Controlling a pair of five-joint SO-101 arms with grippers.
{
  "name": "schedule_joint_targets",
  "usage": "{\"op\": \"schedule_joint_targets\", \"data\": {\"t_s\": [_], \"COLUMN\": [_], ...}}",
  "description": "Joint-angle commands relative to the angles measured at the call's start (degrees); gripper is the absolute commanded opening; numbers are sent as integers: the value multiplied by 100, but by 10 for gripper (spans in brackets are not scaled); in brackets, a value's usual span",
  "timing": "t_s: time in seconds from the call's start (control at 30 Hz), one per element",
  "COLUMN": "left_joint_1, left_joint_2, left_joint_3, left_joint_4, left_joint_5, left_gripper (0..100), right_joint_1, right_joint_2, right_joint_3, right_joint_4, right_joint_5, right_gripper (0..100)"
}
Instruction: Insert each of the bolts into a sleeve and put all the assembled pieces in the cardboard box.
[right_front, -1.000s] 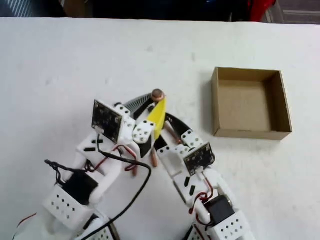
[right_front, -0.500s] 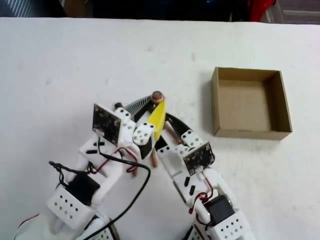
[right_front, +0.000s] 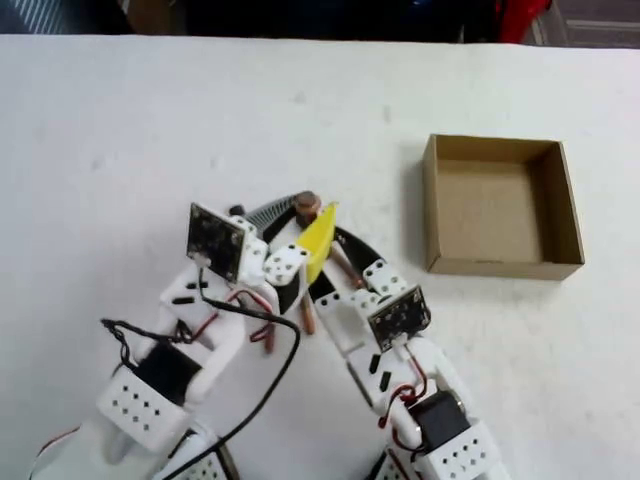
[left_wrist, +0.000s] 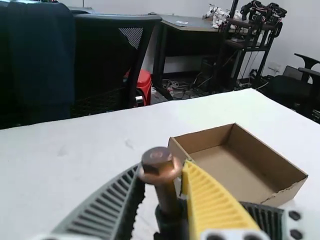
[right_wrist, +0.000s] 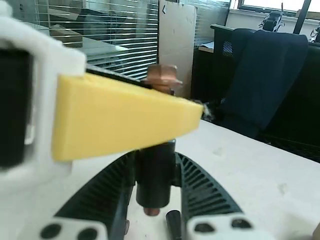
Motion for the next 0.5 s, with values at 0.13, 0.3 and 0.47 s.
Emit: {"op": "schedule_joint_targets", "data": {"t_s": [0.13,0.3,0.47], "left_joint_1": [-330,-277,-207], "left_joint_2": [-84,-84,-84], "left_joint_3": [-79,-97,-176], "left_joint_4": [-62,-79,-62], "left_joint_5": [18,18,18], "left_gripper": [155,155,155], "right_joint_1": [84,84,84], "right_joint_2": [-48,-48,-48], "right_joint_3": [53,53,53], "right_joint_4": [-13,-13,-13], "right_joint_5": [79,79,79], "right_gripper": [17,17,17]}}
